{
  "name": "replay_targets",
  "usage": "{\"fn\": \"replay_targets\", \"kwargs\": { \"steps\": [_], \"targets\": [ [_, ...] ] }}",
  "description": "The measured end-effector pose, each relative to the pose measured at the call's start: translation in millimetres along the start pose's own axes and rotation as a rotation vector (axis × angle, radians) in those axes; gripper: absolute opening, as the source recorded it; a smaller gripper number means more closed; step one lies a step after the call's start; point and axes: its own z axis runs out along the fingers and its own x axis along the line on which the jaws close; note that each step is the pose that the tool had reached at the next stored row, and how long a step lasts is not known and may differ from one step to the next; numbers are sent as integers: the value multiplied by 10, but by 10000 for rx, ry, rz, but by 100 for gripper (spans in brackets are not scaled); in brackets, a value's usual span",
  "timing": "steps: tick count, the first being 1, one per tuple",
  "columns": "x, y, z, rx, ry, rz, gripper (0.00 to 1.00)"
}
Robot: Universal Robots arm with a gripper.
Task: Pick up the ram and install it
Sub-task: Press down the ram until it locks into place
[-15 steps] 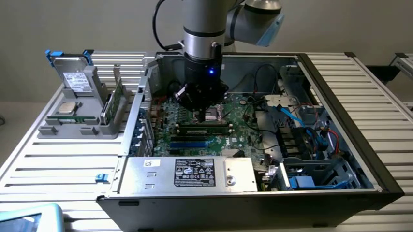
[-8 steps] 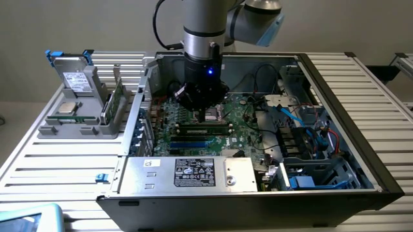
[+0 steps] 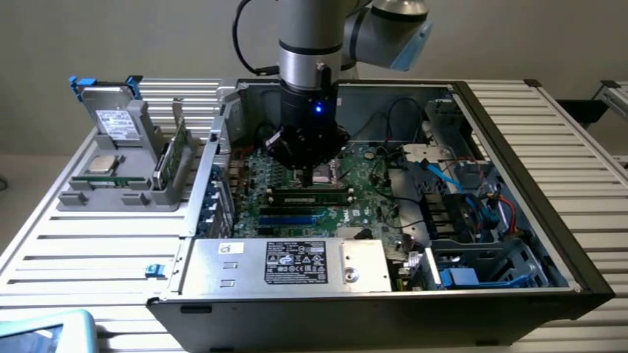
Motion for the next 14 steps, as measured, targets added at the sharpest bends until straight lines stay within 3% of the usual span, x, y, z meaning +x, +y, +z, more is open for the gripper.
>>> {"fn": "replay_targets", "kwargs": {
  "steps": [14],
  "targets": [
    [-1,0,-3,167,-199,975,11]
  ]
}}
